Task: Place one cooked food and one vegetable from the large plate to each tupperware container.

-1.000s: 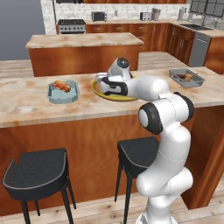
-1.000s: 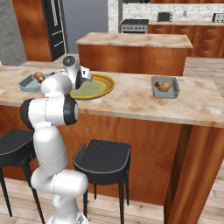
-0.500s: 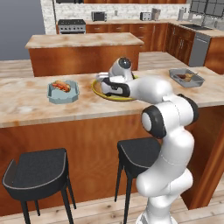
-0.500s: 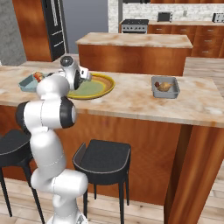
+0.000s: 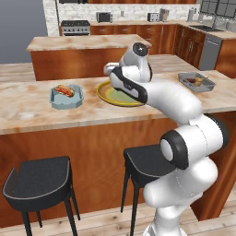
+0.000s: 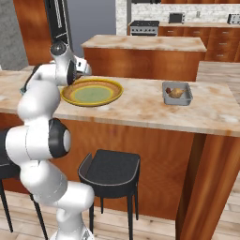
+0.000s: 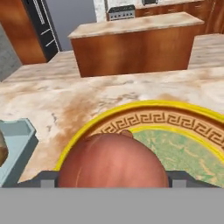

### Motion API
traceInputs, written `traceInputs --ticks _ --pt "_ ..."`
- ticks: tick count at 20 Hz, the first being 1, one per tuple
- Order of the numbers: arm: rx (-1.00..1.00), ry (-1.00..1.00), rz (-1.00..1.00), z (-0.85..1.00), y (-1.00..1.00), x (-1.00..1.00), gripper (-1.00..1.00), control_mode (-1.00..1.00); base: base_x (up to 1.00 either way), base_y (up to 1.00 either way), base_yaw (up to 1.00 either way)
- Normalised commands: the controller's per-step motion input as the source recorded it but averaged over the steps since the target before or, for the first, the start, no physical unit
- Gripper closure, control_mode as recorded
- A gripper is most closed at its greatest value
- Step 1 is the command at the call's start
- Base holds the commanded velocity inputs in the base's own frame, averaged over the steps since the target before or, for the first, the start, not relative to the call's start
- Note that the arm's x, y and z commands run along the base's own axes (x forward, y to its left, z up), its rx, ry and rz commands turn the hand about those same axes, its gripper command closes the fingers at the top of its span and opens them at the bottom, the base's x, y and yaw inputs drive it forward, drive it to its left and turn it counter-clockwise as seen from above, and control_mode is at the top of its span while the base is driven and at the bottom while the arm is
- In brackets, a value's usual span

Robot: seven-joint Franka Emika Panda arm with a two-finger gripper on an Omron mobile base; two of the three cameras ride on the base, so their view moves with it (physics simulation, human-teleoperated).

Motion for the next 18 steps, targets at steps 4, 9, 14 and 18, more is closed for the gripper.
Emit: traceInputs --ticks 4,9,14,18 --pt "-0.02 0.12 0.11 0.50 0.64 -0.84 1.00 -1.00 0.00 0.00 0.00" --pt "-0.02 0.13 0.16 0.03 0.98 -0.41 1.00 -1.00 0.00 0.00 0.00" --pt "-0.01 0.09 0.13 -0.34 0.81 0.22 1.00 -1.00 0.00 0.00 0.00" --pt "0.00 0.03 0.06 -0.35 0.62 0.60 1.00 -1.00 0.00 0.00 0.00"
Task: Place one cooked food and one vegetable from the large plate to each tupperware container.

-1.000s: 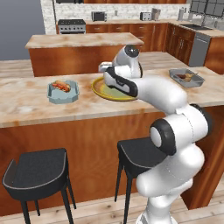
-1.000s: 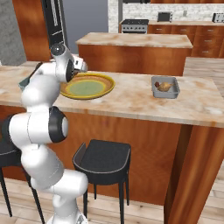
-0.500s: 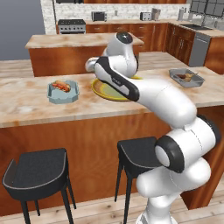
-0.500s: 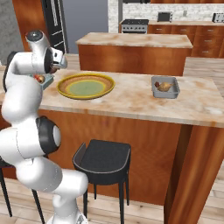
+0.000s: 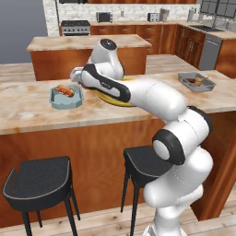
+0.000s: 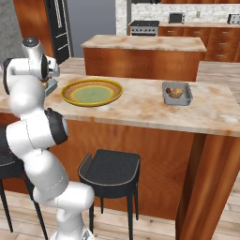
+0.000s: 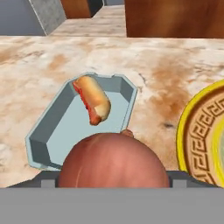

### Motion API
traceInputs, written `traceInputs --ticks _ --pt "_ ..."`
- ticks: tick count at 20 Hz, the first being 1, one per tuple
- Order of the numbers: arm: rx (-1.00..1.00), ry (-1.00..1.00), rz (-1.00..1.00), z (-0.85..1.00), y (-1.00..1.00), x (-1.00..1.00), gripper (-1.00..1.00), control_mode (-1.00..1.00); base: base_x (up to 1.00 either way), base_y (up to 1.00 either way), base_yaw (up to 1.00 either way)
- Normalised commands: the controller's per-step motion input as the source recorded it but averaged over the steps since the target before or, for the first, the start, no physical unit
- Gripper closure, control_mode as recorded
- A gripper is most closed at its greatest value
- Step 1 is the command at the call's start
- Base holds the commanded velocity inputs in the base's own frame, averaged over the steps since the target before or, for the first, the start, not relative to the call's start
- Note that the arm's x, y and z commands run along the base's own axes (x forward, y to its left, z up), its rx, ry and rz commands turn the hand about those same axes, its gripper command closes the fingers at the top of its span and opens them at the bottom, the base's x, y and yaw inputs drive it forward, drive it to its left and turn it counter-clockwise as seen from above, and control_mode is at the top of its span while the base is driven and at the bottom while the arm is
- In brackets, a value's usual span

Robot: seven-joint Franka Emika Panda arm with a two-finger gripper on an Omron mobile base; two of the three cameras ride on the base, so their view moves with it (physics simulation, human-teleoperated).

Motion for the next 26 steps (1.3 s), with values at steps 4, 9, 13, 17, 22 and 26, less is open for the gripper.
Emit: traceInputs --ticks 4,9,13,17,22,26 --pt "-0.02 0.05 0.06 -0.28 0.80 0.51 1.00 -1.00 0.00 0.00 0.00" --pt "-0.02 0.03 0.04 -0.08 0.71 0.23 1.00 -1.00 0.00 0.00 0.00" --pt "-0.06 0.09 0.02 -0.41 0.34 0.58 1.00 -1.00 0.00 0.00 0.00" --pt "-0.05 0.09 0.00 -0.64 0.03 0.59 1.00 -1.00 0.00 0.00 0.00" --pt "0.00 0.05 0.00 -0.34 0.10 0.32 1.00 -1.00 0.00 0.00 0.00" --pt "0.00 0.01 0.00 -0.06 0.10 0.01 -1.00 -1.00 0.00 0.00 0.00"
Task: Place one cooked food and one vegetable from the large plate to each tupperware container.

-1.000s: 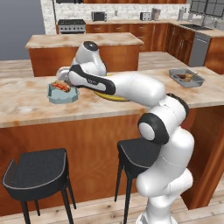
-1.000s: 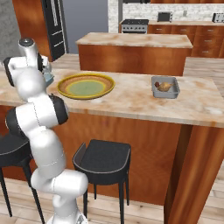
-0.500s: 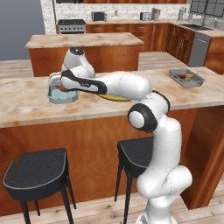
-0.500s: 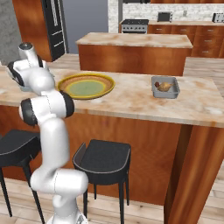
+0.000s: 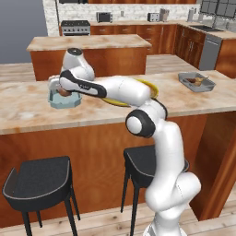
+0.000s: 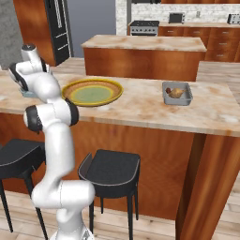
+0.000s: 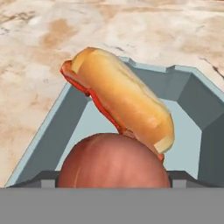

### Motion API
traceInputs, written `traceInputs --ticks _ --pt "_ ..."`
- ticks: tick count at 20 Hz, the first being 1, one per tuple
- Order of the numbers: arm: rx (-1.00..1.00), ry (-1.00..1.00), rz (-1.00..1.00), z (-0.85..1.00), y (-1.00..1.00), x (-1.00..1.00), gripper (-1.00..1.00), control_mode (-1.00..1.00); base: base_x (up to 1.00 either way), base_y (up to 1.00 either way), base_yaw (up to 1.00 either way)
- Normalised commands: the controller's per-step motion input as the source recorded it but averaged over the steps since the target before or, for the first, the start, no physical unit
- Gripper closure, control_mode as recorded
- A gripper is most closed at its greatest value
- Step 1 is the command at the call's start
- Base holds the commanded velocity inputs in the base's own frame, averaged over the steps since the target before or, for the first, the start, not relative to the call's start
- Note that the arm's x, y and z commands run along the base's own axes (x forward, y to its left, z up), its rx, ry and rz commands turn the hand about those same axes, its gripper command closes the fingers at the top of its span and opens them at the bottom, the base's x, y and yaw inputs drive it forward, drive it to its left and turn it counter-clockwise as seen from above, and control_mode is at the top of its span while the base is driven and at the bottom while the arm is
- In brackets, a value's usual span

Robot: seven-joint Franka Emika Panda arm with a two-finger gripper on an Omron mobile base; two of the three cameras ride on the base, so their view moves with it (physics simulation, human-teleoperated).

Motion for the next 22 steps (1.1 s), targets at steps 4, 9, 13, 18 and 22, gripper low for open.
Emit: traceInputs --ticks 4,9,13,18,22 --pt "0.00 0.00 0.00 0.00 0.00 -0.12 -1.00 -1.00 0.00 0.00 0.00" --pt "0.00 -0.02 0.00 0.00 0.00 -0.01 -1.00 -1.00 0.00 0.00 0.00" --pt "0.03 -0.14 0.00 0.15 -0.18 -0.31 -1.00 -1.00 0.00 0.00 0.00" --pt "0.11 -0.24 0.00 0.80 -0.84 -0.63 -1.00 -1.00 0.00 0.00 0.00" --pt "0.02 -0.14 -0.06 0.32 -1.00 -0.69 -1.00 -1.00 0.00 0.00 0.00"
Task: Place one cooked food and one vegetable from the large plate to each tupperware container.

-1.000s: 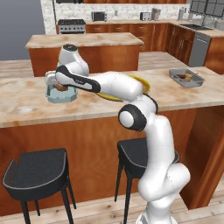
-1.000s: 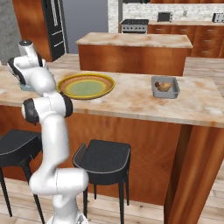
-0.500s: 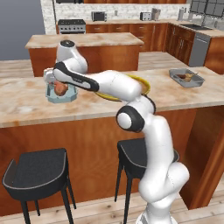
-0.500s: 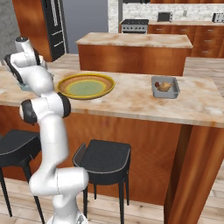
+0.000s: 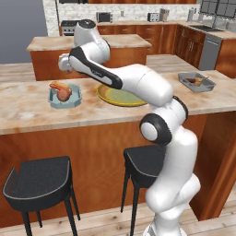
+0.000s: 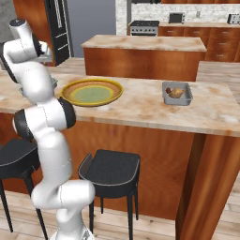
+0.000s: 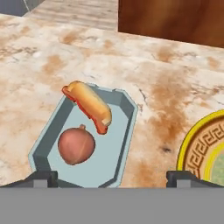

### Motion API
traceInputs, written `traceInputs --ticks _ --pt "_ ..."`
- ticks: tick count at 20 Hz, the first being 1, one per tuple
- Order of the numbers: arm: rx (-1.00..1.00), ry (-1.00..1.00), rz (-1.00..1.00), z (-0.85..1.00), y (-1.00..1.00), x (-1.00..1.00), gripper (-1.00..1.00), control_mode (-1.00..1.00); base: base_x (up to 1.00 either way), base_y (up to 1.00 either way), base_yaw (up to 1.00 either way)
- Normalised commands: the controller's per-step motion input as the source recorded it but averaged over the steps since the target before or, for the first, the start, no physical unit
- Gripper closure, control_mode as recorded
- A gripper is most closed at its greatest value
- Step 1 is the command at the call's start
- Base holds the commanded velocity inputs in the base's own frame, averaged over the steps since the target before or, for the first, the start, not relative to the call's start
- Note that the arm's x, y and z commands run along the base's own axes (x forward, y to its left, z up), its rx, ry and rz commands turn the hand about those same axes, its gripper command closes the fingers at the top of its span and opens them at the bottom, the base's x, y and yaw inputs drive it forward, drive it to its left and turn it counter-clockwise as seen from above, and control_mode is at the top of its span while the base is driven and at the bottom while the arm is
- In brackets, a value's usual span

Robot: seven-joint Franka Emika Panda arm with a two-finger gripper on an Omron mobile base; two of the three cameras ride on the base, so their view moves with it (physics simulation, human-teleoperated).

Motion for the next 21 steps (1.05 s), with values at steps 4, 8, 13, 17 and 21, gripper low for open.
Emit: traceInputs --ticks 4,8,13,17,21 --pt "0.06 -0.22 -0.05 -0.10 -1.00 -0.47 -1.00 -1.00 0.00 0.00 0.00" --pt "0.18 -0.39 0.00 -0.37 -1.00 -0.45 -1.00 -1.00 0.00 0.00 0.00" --pt "0.06 -0.18 -0.03 -0.22 -1.00 -0.71 -1.00 -1.00 0.00 0.00 0.00" --pt "0.00 -0.04 -0.08 -0.28 -1.00 -0.92 -1.00 -1.00 0.00 0.00 0.00" --pt "0.00 0.00 -0.06 -0.06 -1.00 -1.00 -1.00 -1.00 0.00 0.00 0.00"
